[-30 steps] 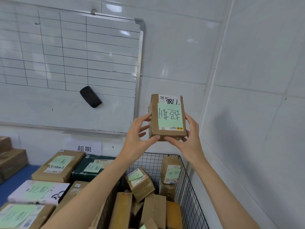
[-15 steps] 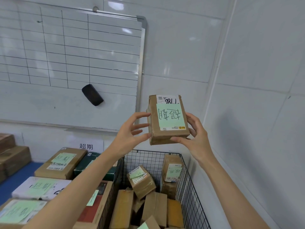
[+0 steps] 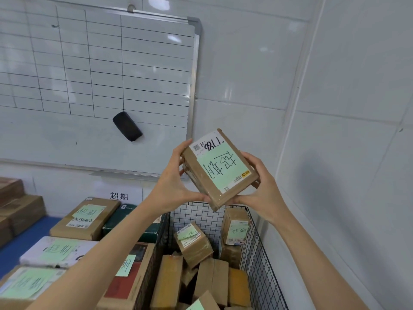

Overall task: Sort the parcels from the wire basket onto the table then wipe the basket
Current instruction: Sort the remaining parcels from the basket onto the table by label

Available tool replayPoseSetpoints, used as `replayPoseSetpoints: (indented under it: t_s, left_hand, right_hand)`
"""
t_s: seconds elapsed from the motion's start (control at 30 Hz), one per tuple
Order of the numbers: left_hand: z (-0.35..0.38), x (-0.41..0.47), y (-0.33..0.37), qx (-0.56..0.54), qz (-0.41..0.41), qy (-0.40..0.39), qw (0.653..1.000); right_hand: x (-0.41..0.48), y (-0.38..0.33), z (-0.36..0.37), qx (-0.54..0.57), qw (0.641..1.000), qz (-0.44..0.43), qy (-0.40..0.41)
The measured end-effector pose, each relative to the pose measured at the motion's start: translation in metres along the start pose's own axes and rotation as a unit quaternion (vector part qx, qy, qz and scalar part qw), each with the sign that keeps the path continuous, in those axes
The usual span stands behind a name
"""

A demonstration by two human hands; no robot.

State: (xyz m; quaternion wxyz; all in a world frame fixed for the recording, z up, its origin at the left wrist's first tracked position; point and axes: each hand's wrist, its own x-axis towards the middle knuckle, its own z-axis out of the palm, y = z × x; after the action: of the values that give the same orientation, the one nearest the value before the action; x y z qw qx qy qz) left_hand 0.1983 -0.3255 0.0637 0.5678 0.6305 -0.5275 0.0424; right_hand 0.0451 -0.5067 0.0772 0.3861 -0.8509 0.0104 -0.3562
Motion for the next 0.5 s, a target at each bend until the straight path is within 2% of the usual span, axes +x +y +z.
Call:
replayPoseSetpoints:
  t_s: [0.23, 0.37, 0.5]
  left_hand:
    - [0.0, -0.004, -0.002, -0.061, -0.009, 0.121, 0.991]
    - [0.003, -0.008, -0.002, -0.07, -0.013, 0.171, 0.983]
    - [0.006, -0.011, -0.002, -0.09, -0.026, 0.219, 0.971]
  right_hand:
    - [0.006, 0.002, 0.007, 0.012, 0.994, -0.005, 0.105]
    - [0.009, 0.0, 0.01, 0.023, 0.994, 0.001, 0.106]
    - [0.011, -0.001, 0.014, 0.054, 0.996, -0.002, 0.067]
